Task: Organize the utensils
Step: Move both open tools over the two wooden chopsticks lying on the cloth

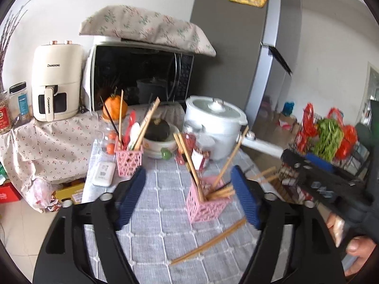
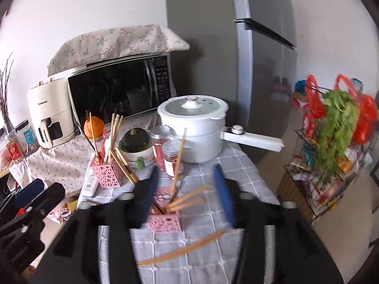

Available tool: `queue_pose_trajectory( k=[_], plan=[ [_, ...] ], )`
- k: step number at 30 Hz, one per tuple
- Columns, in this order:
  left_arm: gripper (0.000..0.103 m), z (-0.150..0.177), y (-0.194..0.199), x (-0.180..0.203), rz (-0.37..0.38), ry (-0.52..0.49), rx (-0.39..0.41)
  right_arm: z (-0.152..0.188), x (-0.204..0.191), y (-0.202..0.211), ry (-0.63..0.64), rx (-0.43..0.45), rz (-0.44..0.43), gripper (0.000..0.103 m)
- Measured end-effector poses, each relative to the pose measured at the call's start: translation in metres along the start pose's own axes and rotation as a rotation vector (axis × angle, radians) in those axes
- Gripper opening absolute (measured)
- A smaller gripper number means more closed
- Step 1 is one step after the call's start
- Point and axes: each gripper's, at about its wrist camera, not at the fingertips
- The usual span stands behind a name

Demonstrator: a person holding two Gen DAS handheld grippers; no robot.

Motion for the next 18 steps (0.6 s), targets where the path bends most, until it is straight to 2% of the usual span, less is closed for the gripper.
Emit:
queue_pose_trajectory(
  k=[1,4,7,11,14,18],
  plan=[
    [0.077,0.004,-0.002,0.001,0.005,-0.012,-0.015,0.006,0.006,0.008,-0.015,0.015,0.010,0.078],
    [0.081,0.020,-0.015,0.010,0.024,-0.079,-0.102,0.028,0.025,0.030,-0.055,0.043,0.030,0.091],
    [0.088,0.038,-0.031,0.019,0.036,-0.144,-0.181,0.055,0.047,0.039,-0.074,0.002,0.064,0.094],
    [0.089,0.068,-0.059,0.027,0.038,-0.248,-0.303,0.093,0.076,0.037,-0.103,-0.107,0.110,0.095],
    [0.083,0.094,-0.083,0.018,0.067,-0.310,-0.420,0.120,0.097,0.034,-0.153,-0.169,0.121,0.095],
    [0.062,0.119,-0.106,0.002,0.117,-0.385,-0.509,0.135,0.117,0.025,-0.238,-0.240,0.103,0.095]
  ],
)
Point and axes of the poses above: each gripper's, at about its wrist camera, not at the fingertips, and y roughly against the way its jaws point, x to its right, z to its underside, and after that the axes turned 13 degrees about -z, right-handed
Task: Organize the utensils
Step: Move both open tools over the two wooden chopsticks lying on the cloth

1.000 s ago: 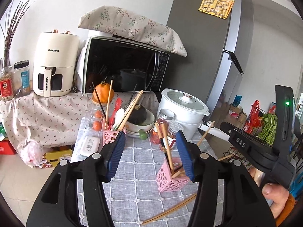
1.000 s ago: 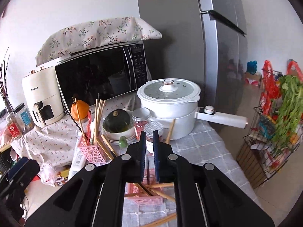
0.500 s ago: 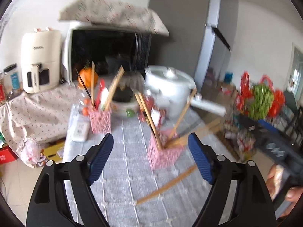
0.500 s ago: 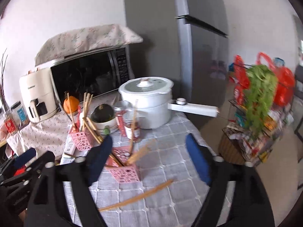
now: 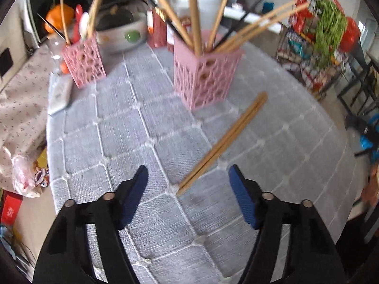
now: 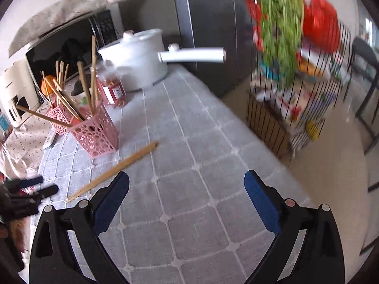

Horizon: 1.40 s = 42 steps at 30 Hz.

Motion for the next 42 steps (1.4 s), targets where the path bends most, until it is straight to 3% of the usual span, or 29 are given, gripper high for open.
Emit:
queue_pose_trajectory(
  k=[4,8,15,30,34,35,39,42],
  plan=[
    [0.049,0.011,-0.016,-0.005,0.008,-0.056,0.002,0.001,0.003,0.002,-0.043,0.002,-0.032,0.095],
    [0.048,0.009,-0.018,0.002,0.036,-0.077,0.019,0.002,-0.003,-0.003,-0.026,-0.014,-0.041,0.095],
    [0.047,0.002,-0.030,0.014,-0.003,-0.114,0.032,0.002,-0.005,-0.007,-0.013,-0.030,-0.049,0.095],
    [0.048,-0.005,-0.042,0.016,-0.011,-0.144,0.040,0.002,0.001,-0.012,-0.044,-0.054,-0.049,0.095],
    [0.039,-0.002,-0.044,0.028,0.055,-0.196,0.005,0.003,0.003,-0.014,-0.055,-0.065,-0.042,0.095],
    [0.036,0.000,-0.041,0.035,0.038,-0.230,0.027,0.003,0.003,-0.015,-0.056,-0.065,-0.041,0.095],
    [0.033,-0.002,-0.040,0.031,0.067,-0.196,0.016,0.004,0.005,-0.016,-0.066,-0.074,-0.036,0.095],
    [0.033,-0.001,-0.034,0.027,0.140,-0.180,0.024,0.004,0.006,-0.017,-0.072,-0.082,-0.038,0.095]
  ],
)
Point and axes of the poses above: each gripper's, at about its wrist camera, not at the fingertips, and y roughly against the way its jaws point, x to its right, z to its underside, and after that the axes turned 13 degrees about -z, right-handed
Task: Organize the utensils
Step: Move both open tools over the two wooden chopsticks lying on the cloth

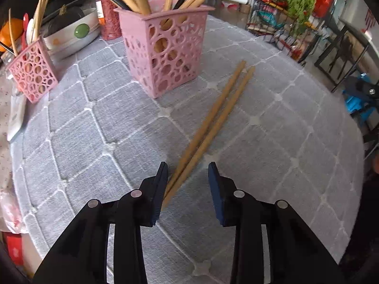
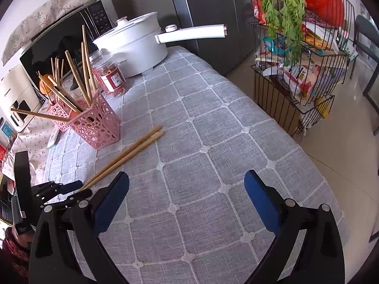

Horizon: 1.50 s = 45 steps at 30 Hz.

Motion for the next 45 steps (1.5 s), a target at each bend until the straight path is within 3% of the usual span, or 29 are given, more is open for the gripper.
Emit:
queue_pose_trajectory(
  k=[4,8,15,19,31,37,42,45],
  plan=[
    [0.033,-0.006,0.012,0.000,-0.031,0.017,0.046,-0.001,0.000,0.000,-0.005,0.001,-0.008,0.095],
    [0.034,-0.003,-0.002,-0.001,-0.085,0.018,0.021,0.002,-0.001,-0.002,0.005,-0.011,-0.002,0.095],
    [0.033,-0.006,0.002,-0.009,-0.029,0.065,0.050,0.002,-0.003,-0.003,0.006,-0.018,-0.008,0.095],
    [0.033,-0.006,0.004,-0.013,-0.048,0.073,0.052,0.004,-0.006,-0.004,0.022,-0.025,-0.010,0.095],
    [0.034,-0.003,-0.007,0.006,-0.088,-0.062,0.014,0.006,-0.002,-0.009,0.011,-0.049,0.001,0.095],
    [0.033,-0.007,-0.003,0.006,0.016,-0.032,0.032,0.006,0.000,-0.009,0.001,-0.057,-0.004,0.095],
    [0.033,-0.019,0.001,0.004,-0.026,0.014,0.068,0.006,-0.001,-0.010,0.001,-0.062,-0.011,0.095],
    [0.033,-0.015,-0.010,0.004,-0.066,0.011,0.027,0.008,-0.002,-0.011,0.012,-0.067,-0.003,0.095]
  ],
)
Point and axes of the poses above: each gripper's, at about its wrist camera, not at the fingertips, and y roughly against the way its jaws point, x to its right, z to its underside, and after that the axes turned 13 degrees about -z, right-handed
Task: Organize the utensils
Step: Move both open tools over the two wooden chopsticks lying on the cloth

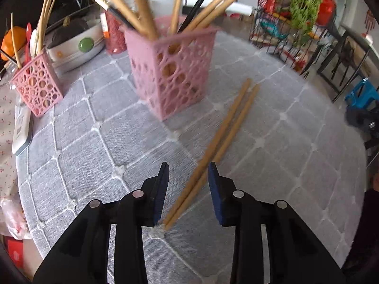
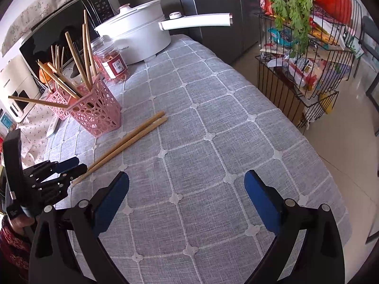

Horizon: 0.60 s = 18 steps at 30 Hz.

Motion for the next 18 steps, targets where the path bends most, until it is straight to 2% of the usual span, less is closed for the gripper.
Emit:
queue_pose_trajectory(
  k=[1,3,6,10,11,12,15,18],
  plan=[
    [0.033,0.001,0.000,-0.003,0.007,0.013,0.015,0.000,0.000,0.000,0.001,0.000,0.002,0.095],
    [0.035,0.000,0.000,-0.009,0.031,0.045,-0.002,0.000,0.001,-0.001,-0.005,-0.001,0.003,0.095],
    [0.035,0.000,0.002,-0.012,0.038,0.035,0.000,0.000,0.002,-0.001,-0.010,-0.005,0.000,0.095],
    [0.034,0.000,0.006,-0.001,0.013,-0.059,-0.005,0.001,0.001,-0.003,0.000,-0.010,0.005,0.095],
    [0.034,0.003,0.005,0.006,-0.021,-0.111,0.001,0.001,0.001,-0.003,0.004,-0.010,0.009,0.095],
    [0.033,0.004,0.003,0.008,-0.025,-0.121,-0.001,0.001,0.001,-0.003,0.003,-0.009,0.011,0.095],
    [0.031,0.003,-0.003,0.003,-0.002,-0.094,-0.016,0.000,0.005,-0.002,-0.015,-0.010,0.010,0.095],
    [0.028,0.003,-0.006,0.001,0.056,-0.056,-0.015,0.000,0.008,-0.003,-0.032,-0.015,0.004,0.095]
  ],
)
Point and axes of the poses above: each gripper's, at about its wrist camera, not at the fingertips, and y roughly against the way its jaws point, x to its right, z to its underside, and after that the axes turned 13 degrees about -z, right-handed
